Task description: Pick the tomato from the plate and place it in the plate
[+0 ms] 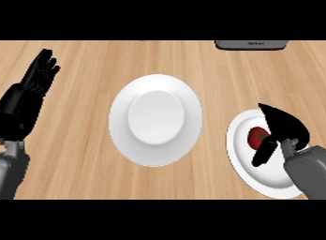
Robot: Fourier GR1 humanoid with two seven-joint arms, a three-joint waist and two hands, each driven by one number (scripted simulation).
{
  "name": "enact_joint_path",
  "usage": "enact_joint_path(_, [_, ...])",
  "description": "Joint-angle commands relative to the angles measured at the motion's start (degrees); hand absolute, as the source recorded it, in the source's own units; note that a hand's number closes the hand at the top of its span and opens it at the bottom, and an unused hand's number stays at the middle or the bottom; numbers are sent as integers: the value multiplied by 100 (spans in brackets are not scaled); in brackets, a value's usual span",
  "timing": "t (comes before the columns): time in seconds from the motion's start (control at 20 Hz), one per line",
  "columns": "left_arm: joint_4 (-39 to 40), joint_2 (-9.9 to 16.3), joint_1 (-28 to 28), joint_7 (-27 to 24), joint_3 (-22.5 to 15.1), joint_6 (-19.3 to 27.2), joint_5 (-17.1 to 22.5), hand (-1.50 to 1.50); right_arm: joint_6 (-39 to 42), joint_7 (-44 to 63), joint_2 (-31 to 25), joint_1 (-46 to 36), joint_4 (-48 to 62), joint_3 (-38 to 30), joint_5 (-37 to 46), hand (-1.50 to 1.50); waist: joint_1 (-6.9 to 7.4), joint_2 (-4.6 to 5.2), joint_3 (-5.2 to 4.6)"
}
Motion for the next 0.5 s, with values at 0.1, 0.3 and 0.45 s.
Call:
enact_joint_path(0.1, [-301,67,-83,437,312,-237,135,0,123,-120,661,-31,538,-101,329,-150,20,-1,0])
enact_joint_path(0.3, [64,-15,-238,293,438,-447,38,0,252,-641,512,133,896,-405,646,-150,-4,1,-1])
enact_joint_path(0.45, [-268,-298,-283,509,218,-149,-275,0,121,-588,629,538,662,-375,894,-150,-15,-5,0])
